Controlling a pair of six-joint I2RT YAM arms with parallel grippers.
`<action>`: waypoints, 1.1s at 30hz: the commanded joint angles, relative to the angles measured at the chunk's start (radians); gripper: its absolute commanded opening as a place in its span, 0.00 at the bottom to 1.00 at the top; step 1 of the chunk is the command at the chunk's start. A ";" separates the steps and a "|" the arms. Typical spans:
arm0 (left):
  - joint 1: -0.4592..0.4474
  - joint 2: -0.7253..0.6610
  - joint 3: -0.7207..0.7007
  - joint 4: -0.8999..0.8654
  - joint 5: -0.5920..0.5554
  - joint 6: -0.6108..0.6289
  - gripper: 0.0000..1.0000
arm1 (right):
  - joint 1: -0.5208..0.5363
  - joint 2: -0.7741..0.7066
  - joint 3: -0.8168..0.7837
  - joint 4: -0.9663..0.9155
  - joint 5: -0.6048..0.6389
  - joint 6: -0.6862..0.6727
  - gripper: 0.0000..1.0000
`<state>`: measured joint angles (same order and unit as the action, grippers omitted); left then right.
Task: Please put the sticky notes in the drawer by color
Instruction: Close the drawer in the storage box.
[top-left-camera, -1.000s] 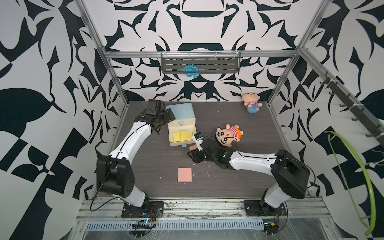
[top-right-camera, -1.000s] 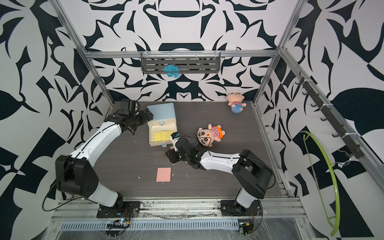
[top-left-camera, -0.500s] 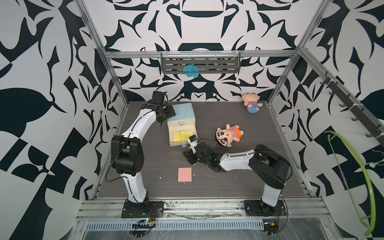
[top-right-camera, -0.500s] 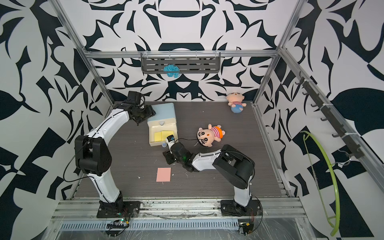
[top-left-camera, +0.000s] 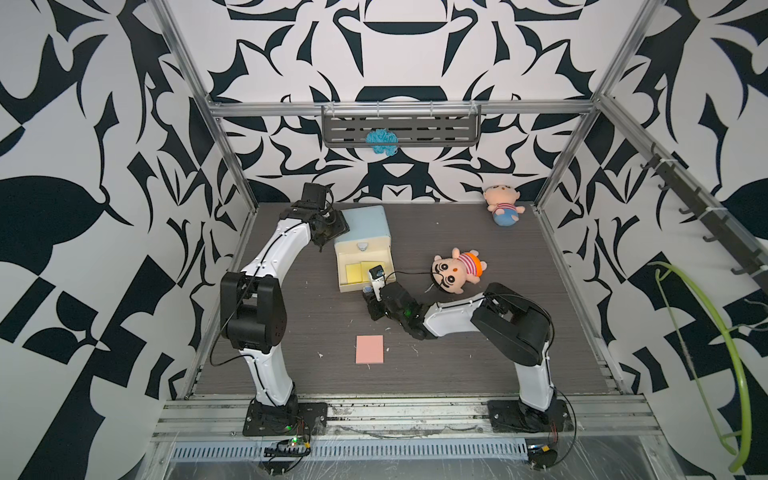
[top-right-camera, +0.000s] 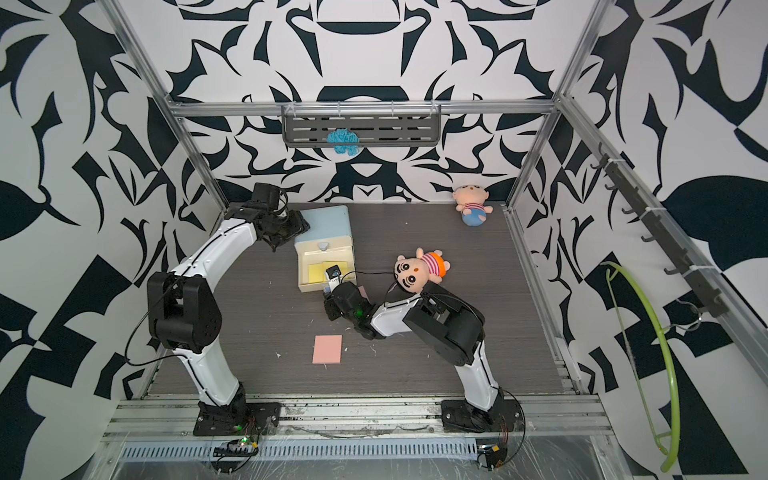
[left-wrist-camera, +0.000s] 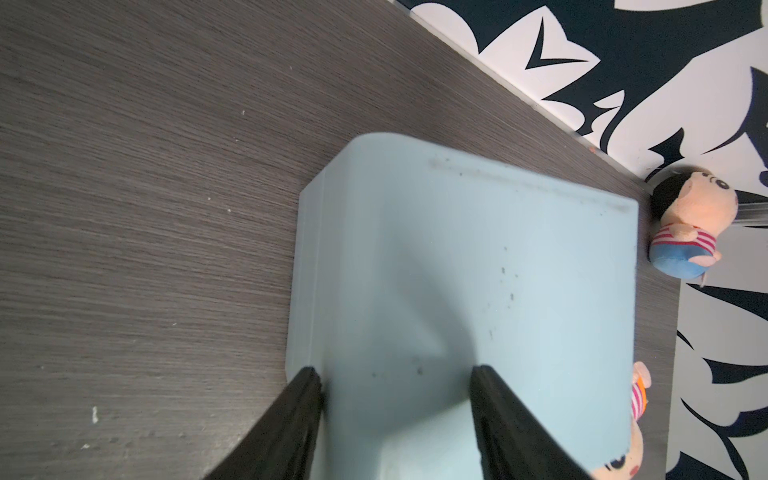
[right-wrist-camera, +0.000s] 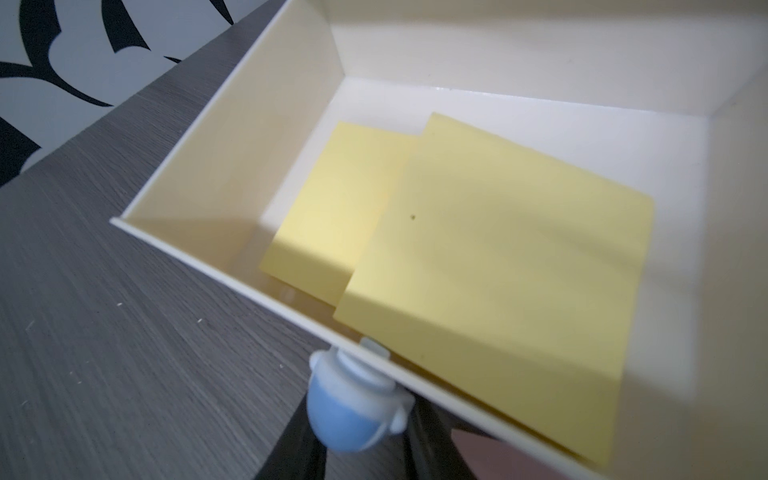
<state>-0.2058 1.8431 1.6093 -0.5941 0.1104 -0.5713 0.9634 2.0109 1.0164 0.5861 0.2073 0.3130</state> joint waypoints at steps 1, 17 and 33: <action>-0.003 0.014 -0.050 -0.076 0.012 0.021 0.62 | 0.000 -0.012 0.079 0.050 0.067 -0.049 0.29; -0.003 0.033 -0.051 -0.082 0.017 0.034 0.62 | -0.053 0.000 0.164 0.048 0.117 -0.087 0.18; -0.003 0.043 -0.061 -0.090 0.031 0.037 0.62 | -0.162 0.112 0.382 -0.049 -0.012 -0.089 0.18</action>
<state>-0.2047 1.8431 1.5936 -0.5667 0.1352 -0.5522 0.8295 2.1479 1.3201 0.4778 0.2024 0.2291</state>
